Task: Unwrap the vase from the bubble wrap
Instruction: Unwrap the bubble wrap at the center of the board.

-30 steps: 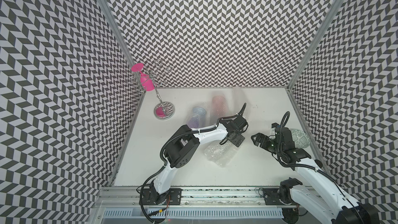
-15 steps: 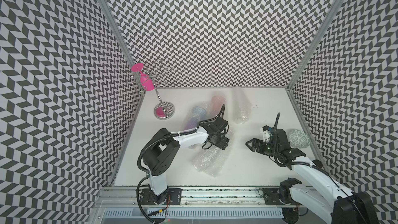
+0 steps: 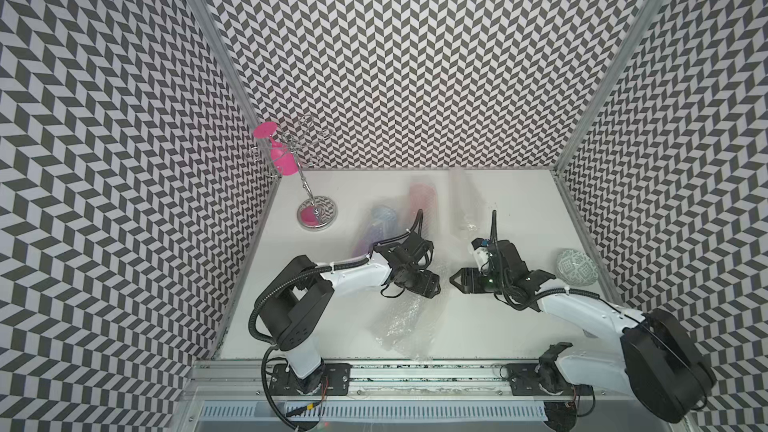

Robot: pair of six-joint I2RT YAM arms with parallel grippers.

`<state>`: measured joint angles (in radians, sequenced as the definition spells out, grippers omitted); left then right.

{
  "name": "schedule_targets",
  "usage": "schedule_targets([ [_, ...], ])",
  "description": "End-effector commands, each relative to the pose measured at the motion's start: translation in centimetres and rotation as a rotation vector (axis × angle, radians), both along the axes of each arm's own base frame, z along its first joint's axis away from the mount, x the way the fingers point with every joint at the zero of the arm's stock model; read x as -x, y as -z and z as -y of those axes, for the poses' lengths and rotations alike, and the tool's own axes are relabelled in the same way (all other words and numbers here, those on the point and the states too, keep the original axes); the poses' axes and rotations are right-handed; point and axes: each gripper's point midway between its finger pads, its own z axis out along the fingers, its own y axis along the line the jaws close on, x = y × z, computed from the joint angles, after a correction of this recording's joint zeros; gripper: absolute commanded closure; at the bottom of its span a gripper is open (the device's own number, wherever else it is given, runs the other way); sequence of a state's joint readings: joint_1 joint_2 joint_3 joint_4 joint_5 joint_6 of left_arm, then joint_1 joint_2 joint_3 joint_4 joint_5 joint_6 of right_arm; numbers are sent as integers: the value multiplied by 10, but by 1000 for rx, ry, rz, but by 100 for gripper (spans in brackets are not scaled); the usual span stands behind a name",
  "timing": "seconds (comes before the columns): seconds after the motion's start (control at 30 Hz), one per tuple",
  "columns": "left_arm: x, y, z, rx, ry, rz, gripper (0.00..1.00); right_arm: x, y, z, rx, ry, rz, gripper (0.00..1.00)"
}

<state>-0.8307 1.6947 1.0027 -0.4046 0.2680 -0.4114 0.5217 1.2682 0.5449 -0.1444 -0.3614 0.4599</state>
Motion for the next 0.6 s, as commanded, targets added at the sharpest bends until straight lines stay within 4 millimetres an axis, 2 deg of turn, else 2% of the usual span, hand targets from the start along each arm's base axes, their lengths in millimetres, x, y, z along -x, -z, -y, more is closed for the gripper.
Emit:
schedule_targets([
  [0.0,-1,-21,11,80,3,15,54,-19,-14,-14,-22,-5,84,41],
  [0.1,-1,-21,10,79,2,17,54,-21,-7,-15,5,-8,78,54],
  [0.33,2,-21,8,73,4,17,56,-24,2,-16,52,-6,86,70],
  [0.43,2,-18,6,42,7,36,56,-27,5,-15,66,3,89,75],
  [0.57,3,-17,7,21,13,46,56,-29,2,-18,62,0,99,76],
])
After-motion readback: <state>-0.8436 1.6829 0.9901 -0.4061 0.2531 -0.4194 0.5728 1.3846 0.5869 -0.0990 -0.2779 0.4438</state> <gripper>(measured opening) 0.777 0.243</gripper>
